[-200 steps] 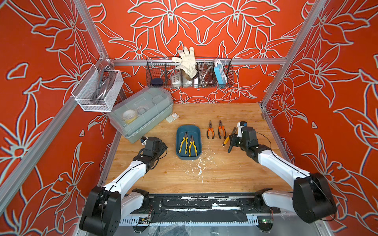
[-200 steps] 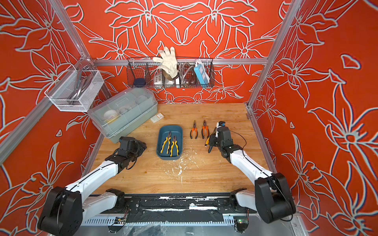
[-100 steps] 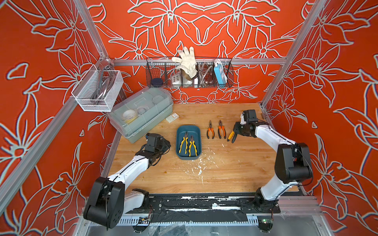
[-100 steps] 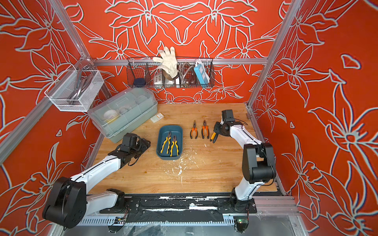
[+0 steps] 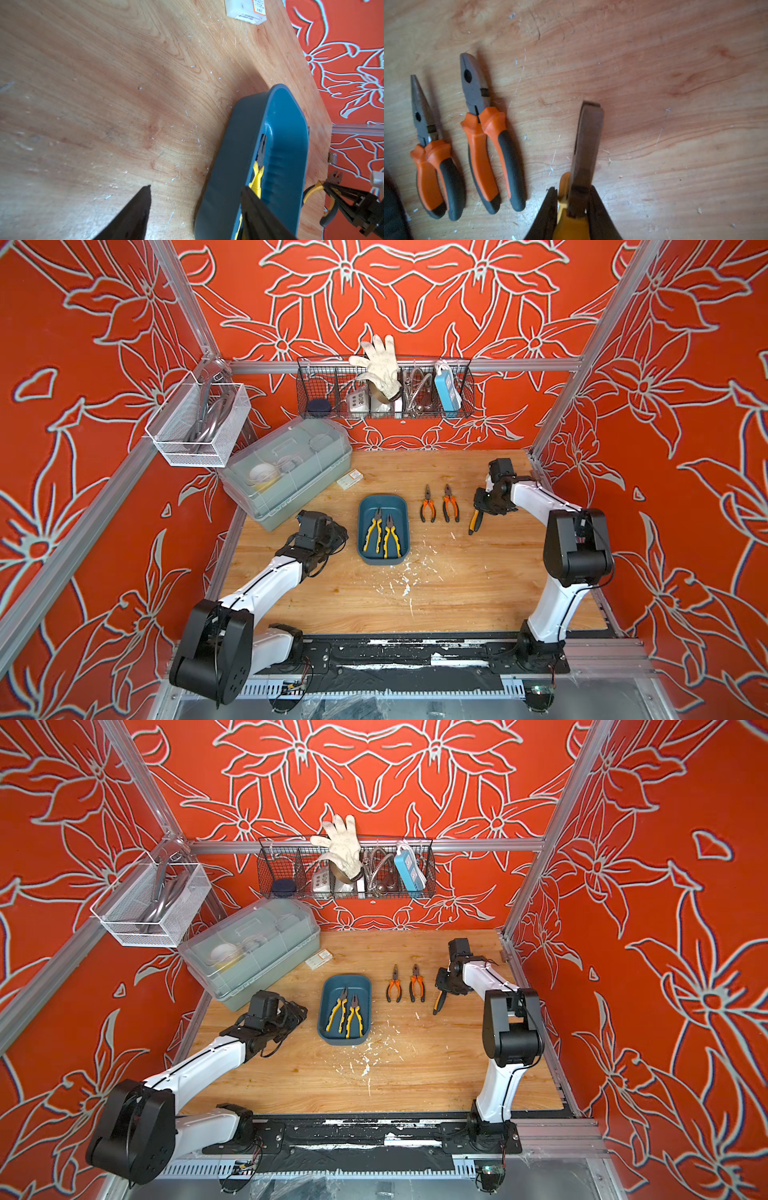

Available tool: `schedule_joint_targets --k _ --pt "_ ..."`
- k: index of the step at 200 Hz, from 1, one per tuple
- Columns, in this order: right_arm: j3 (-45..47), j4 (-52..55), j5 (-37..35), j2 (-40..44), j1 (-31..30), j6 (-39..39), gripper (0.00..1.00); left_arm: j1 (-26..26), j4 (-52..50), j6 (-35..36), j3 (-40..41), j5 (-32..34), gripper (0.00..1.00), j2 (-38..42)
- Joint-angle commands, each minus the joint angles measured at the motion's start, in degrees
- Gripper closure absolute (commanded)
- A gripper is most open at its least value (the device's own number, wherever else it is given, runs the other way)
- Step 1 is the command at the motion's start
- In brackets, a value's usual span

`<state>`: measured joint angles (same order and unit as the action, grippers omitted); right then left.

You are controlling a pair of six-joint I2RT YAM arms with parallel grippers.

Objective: Take the pliers out of the storage box
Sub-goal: Place the pliers at the center of the board.

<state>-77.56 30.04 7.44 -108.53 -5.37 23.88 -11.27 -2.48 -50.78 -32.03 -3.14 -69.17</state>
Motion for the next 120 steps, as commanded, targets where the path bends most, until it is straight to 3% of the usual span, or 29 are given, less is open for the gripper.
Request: schedule_joint_targets --k 1,50,120 --pt "-3.72 -0.14 -0.5 -2.35 0.18 -0.7 1.0 -0.25 0.07 0.95 -0.53 0.41 0.31 1.3" --pt "-10.24 -0.68 2.63 -8.0 0.47 -4.0 0.98 -0.42 0.25 1.04 -0.74 0.33 0.31 0.62" --pt "-11.57 -3.45 4.76 -12.68 1.24 -4.72 0.88 -0.42 0.28 1.13 -0.77 0.24 0.31 0.56"
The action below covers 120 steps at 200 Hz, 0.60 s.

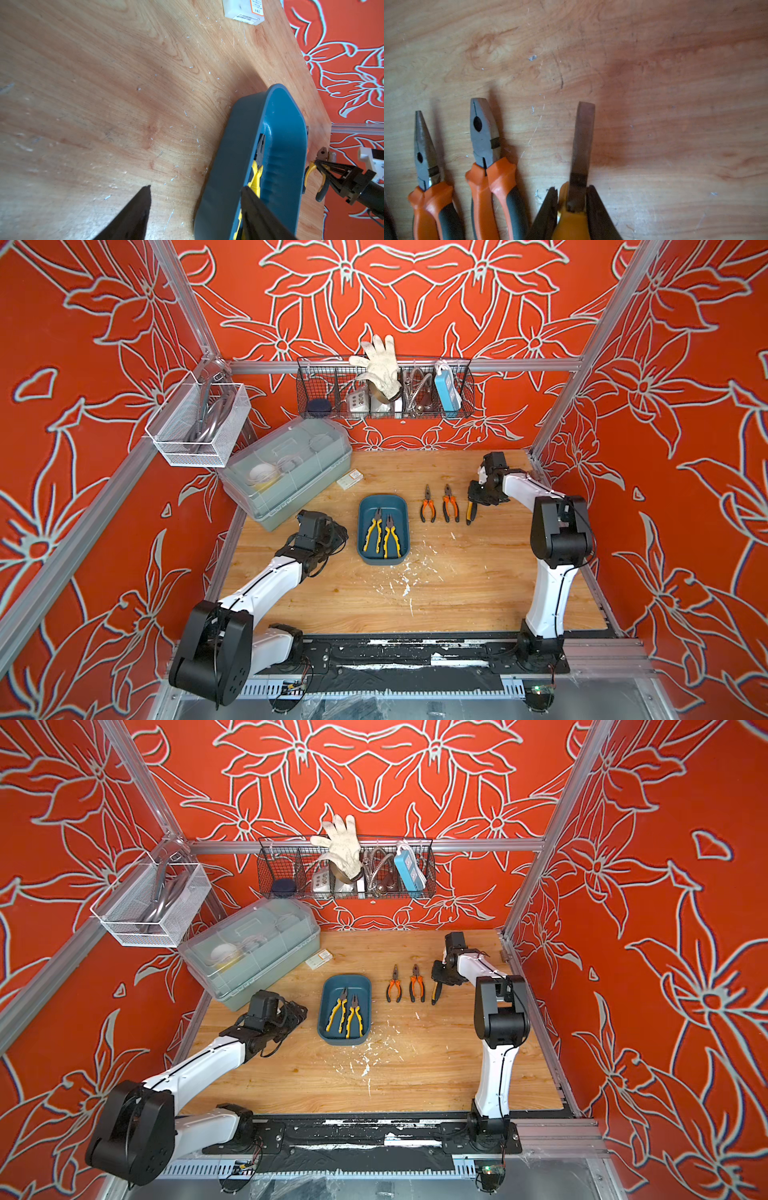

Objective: Take the pliers out of the storage box
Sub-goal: Place the pliers at the center of the board.

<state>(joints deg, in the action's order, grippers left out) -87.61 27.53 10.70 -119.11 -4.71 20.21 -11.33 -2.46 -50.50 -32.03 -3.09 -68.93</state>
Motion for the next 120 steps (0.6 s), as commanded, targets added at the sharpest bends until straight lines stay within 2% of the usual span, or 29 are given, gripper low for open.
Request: schedule_joint_targets --k 1,60,120 --pt "-1.56 -0.88 1.51 -2.14 0.58 -1.05 0.88 -0.36 0.26 0.84 -0.8 0.19 0.31 0.35" --pt "-3.13 -2.96 9.75 -5.37 1.11 1.01 0.88 -0.53 -0.01 1.02 -0.81 0.63 0.31 0.9" --pt "-4.05 -2.53 12.44 -7.56 1.28 1.69 0.87 -0.64 0.13 1.1 -0.79 0.41 0.31 0.9"
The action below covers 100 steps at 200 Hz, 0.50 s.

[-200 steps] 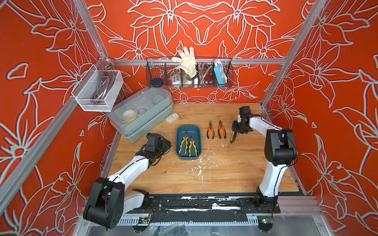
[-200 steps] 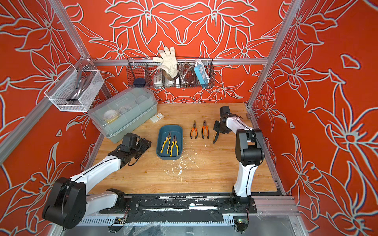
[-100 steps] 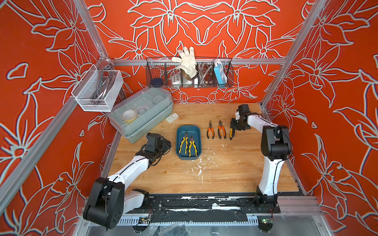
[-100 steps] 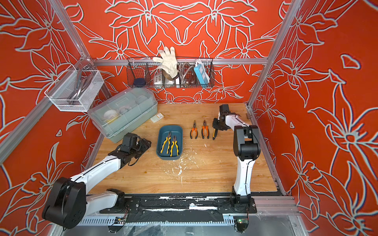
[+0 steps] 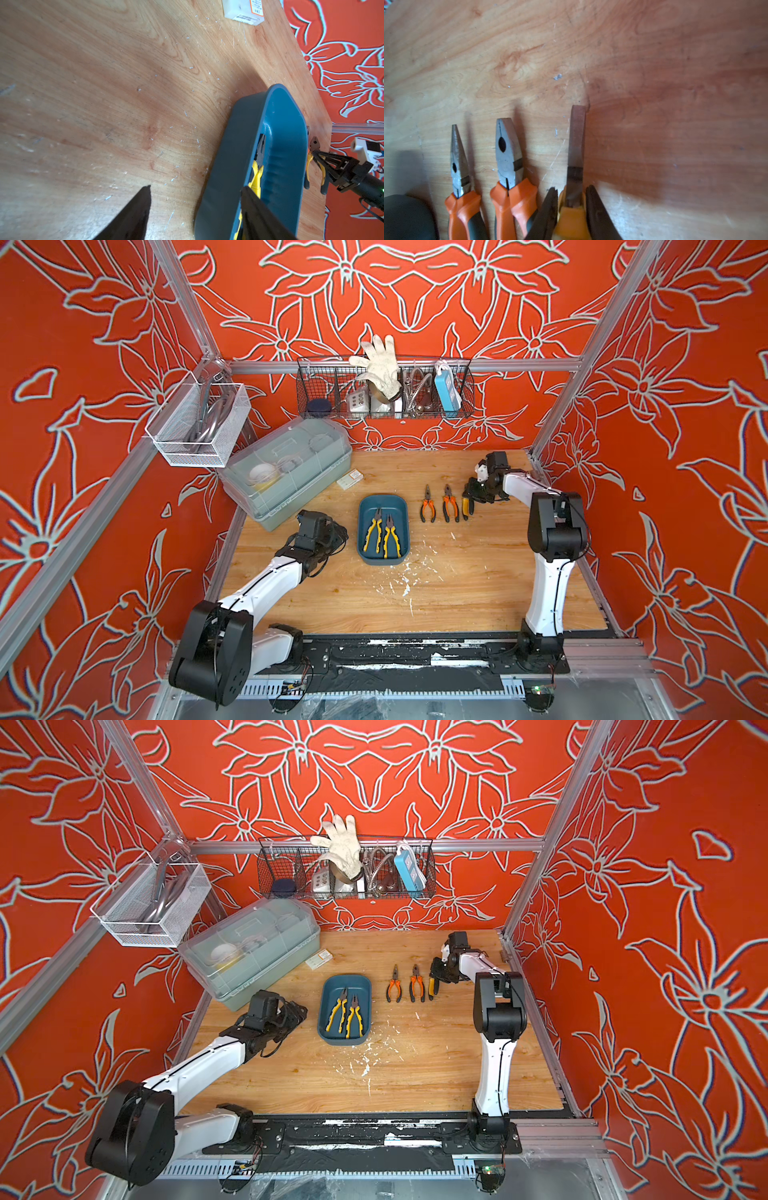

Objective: Take the pliers out of the storage box
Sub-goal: Place the pliers at the center of the board.

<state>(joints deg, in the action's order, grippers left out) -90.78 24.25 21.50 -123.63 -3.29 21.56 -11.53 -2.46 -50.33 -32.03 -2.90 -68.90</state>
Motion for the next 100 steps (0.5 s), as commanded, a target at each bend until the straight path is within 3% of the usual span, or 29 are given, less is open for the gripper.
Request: schedule_joint_targets --k 1,35,77,100 --pt "-0.93 0.77 1.67 -3.11 -0.09 0.33 0.87 -0.48 0.15 0.93 -0.82 0.19 0.31 0.87" --pt "-1.41 2.67 0.0 -2.88 -0.14 0.4 0.84 -0.6 0.08 1.02 -0.76 0.35 0.31 1.05" --pt "-0.38 3.32 -1.69 -1.09 -0.11 0.14 0.53 -0.69 0.02 0.95 -0.78 0.44 0.31 1.09" --pt "0.98 2.57 -2.68 -0.24 -0.05 0.5 0.49 -0.78 -0.01 1.02 -0.9 0.52 0.31 1.23"
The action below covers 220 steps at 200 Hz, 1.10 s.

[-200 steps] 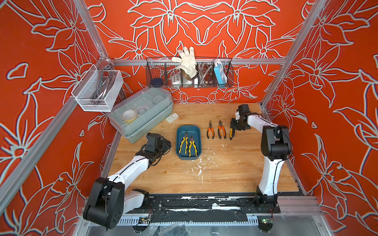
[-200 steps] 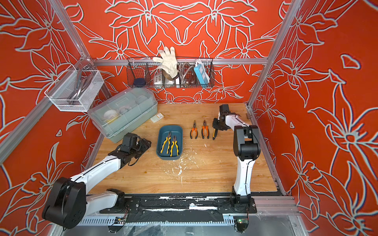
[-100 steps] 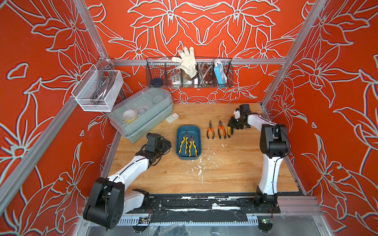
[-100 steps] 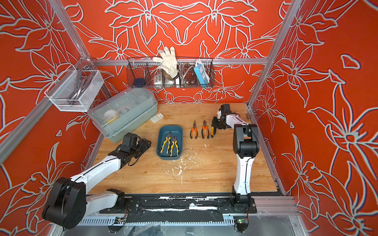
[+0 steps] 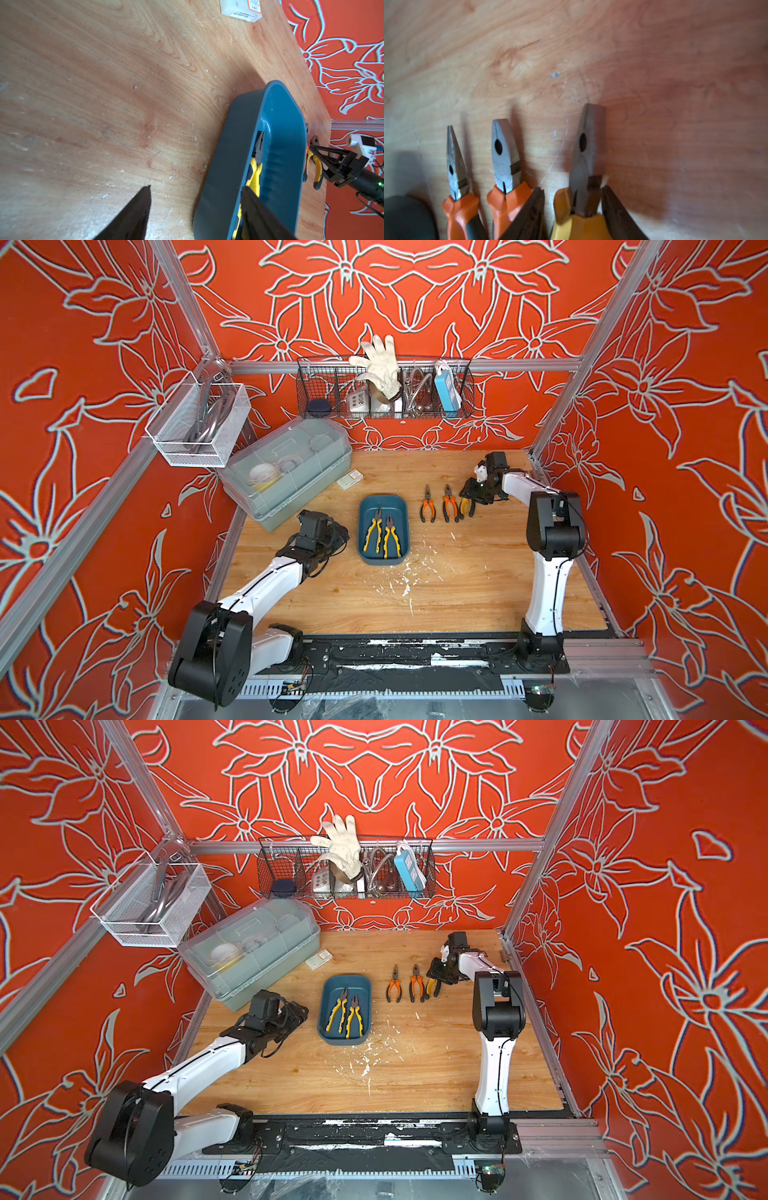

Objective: Take the pliers out of the storage box
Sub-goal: Place the pliers at the center of the board.

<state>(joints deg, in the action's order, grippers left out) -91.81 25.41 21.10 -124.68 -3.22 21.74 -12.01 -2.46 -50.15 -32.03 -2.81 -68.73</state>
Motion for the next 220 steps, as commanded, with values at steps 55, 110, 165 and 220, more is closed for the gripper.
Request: schedule_joint_targets --k 55,110,165,220 --pt "3.16 2.69 -8.16 2.6 -0.17 -0.28 0.4 -0.38 0.14 0.76 -0.91 0.26 0.31 0.89" --pt "5.04 0.86 -7.23 5.67 -0.2 1.37 0.4 -0.4 -0.09 0.84 -1.09 0.35 0.31 0.78" --pt "10.11 0.21 -4.34 17.88 -1.35 4.26 0.38 -0.47 0.12 1.19 -1.16 0.35 0.31 0.35" --pt "30.21 -5.45 -13.91 36.69 -8.47 5.35 0.38 -1.18 -0.79 3.89 -2.33 1.72 0.31 -0.01"
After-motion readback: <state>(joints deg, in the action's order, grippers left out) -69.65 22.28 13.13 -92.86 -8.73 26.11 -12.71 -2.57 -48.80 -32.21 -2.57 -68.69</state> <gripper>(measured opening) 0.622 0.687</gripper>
